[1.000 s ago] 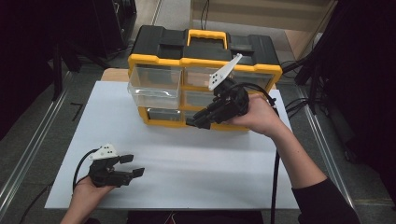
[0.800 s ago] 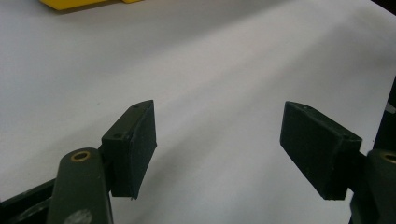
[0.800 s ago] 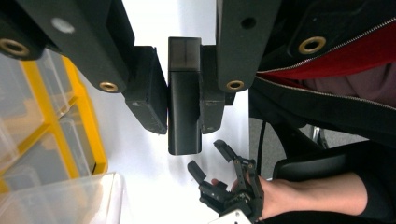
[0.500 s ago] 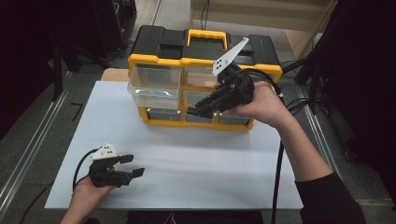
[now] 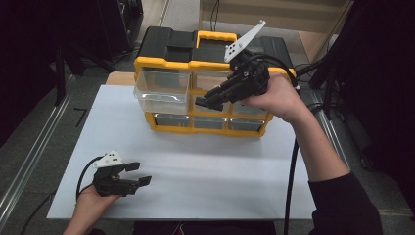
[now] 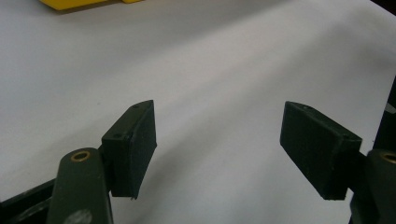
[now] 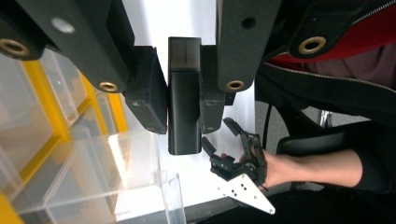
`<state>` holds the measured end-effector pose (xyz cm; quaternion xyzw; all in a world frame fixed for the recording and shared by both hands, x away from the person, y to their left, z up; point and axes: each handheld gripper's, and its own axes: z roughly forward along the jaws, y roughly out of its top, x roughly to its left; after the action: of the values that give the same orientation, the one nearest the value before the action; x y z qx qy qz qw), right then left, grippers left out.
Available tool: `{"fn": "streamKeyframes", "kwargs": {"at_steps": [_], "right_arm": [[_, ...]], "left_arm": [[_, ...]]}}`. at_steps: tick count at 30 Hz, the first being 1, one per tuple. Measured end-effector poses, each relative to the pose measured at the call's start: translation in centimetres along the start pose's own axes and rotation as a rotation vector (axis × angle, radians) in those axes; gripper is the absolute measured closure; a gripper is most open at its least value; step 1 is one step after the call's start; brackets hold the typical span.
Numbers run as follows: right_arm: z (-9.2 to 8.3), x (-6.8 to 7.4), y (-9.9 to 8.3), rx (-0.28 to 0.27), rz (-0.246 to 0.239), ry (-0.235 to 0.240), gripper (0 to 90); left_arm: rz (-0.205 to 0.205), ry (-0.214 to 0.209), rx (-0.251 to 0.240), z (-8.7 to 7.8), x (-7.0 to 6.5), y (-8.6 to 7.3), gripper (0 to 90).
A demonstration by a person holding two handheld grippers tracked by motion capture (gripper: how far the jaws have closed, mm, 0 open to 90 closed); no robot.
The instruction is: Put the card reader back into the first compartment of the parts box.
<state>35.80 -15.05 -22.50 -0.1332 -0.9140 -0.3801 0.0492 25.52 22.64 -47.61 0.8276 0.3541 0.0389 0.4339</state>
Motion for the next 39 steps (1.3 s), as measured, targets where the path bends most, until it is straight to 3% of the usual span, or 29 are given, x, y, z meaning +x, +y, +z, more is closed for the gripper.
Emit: {"fn": "streamKeyframes", "kwargs": {"at_steps": [19, 39], "right_arm": [[-0.3, -0.9, 2.8, -0.006, 0.008, -0.033, 70.9], [2.1, -1.9, 6.4, -0.01, 0.018, -0.038, 70.9]], "left_arm": [[-0.002, -0.005, -0.005, 0.0, 0.0, 0.0, 28.5], [0.003, -0.009, -0.005, -0.1, 0.0, 0.0, 28.5]]}}
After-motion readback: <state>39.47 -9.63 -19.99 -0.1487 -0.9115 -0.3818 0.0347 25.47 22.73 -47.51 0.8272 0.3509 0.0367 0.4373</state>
